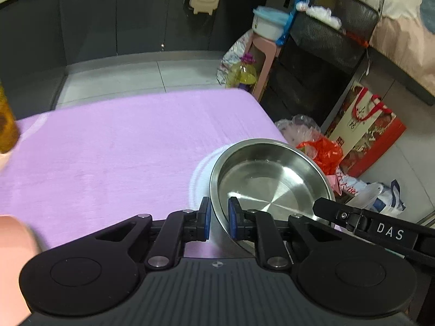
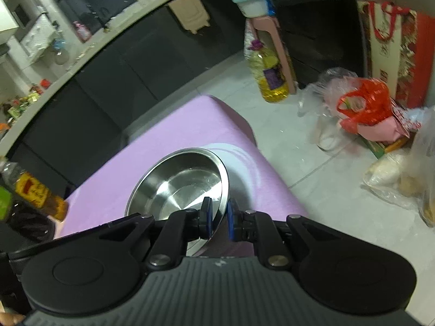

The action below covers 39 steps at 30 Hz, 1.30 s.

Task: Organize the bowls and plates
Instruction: 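Grasp the steel bowl's rim with the left gripper and lift it, then carry the steel bowl into the pink dish with the left gripper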

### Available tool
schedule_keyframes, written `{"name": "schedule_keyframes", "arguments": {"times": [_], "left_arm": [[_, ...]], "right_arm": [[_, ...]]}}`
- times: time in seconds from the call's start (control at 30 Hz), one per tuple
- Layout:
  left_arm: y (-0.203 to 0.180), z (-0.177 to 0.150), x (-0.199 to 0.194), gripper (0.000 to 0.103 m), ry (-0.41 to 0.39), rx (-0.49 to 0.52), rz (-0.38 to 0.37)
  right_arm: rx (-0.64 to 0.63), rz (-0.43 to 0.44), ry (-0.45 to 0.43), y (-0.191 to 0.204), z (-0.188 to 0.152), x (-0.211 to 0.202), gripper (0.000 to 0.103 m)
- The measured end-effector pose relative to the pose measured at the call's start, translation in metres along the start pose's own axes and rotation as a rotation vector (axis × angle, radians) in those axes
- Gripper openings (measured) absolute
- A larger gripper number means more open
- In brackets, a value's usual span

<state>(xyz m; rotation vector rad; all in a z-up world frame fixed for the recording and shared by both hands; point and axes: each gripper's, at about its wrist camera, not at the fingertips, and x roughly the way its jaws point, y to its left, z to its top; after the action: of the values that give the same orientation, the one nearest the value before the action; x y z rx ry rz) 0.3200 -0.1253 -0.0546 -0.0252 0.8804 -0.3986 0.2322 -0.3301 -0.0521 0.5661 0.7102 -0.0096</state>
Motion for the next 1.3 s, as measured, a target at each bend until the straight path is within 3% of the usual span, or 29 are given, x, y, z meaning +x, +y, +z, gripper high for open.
{"name": "schedule_keyframes", "arguments": {"times": [0.37, 0.7, 0.93, 1.3], "left_arm": [[0.033, -0.026, -0.105, 0.014, -0.152, 0.049, 0.118], [0.096, -0.052, -0.165, 0.016, -0.179, -0.033, 0.178], [0.147, -0.075, -0.176, 0.016, -0.166, -0.112, 0.218], [0.183, -0.092, -0.155, 0.016, -0.113, -0.177, 0.212]], "right_arm": [[-0.145, 0.144, -0.016, 0.069, -0.018, -0.041, 0.013], [-0.294, 0.235, 0.017, 0.131, -0.041, -0.044, 0.014], [-0.391, 0.275, 0.095, 0.172, -0.067, -0.029, 0.015], [-0.47, 0.224, 0.175, 0.2, -0.093, -0.004, 0.015]]}}
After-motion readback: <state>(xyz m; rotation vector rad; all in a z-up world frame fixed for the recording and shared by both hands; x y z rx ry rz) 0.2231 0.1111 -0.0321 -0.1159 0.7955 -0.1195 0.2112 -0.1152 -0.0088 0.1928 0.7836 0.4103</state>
